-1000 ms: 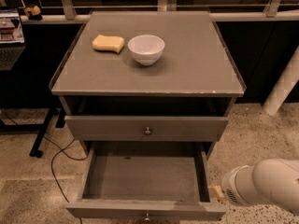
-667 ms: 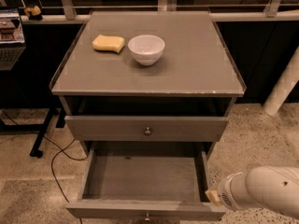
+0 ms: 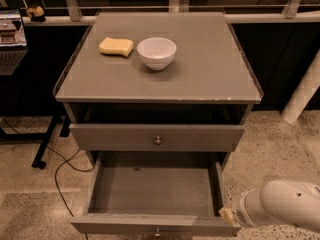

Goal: Close middle drawer

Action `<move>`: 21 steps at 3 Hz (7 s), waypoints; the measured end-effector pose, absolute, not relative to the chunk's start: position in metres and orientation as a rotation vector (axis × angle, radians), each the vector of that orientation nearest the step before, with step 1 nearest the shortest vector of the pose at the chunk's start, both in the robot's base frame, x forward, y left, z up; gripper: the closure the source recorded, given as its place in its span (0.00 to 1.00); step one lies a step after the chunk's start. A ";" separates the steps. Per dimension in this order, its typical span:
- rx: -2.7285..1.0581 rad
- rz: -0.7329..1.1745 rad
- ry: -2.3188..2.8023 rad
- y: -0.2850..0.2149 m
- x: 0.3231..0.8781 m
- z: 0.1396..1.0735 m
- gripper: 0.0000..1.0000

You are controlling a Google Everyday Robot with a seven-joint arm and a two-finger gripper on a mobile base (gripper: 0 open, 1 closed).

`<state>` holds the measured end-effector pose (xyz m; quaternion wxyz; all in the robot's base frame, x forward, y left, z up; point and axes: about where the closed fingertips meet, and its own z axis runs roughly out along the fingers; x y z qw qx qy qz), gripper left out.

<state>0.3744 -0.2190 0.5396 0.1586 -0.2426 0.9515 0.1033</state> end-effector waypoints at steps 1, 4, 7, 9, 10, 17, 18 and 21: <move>-0.629 0.313 2.749 -0.219 0.360 0.521 1.00; -0.399 0.413 2.879 -0.230 0.312 0.404 1.00; -0.423 0.434 2.850 -0.218 0.373 0.367 1.00; -0.471 0.389 2.800 -0.216 0.411 0.373 1.00; -0.471 0.389 2.800 -0.216 0.410 0.373 1.00; -0.687 0.263 2.586 -0.210 0.529 0.399 1.00; -0.699 0.238 2.574 -0.209 0.553 0.401 1.00; -0.706 0.213 2.566 -0.209 0.576 0.403 1.00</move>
Offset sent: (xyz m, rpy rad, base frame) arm -0.0768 -0.0134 -0.1250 0.0513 0.1350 -0.2116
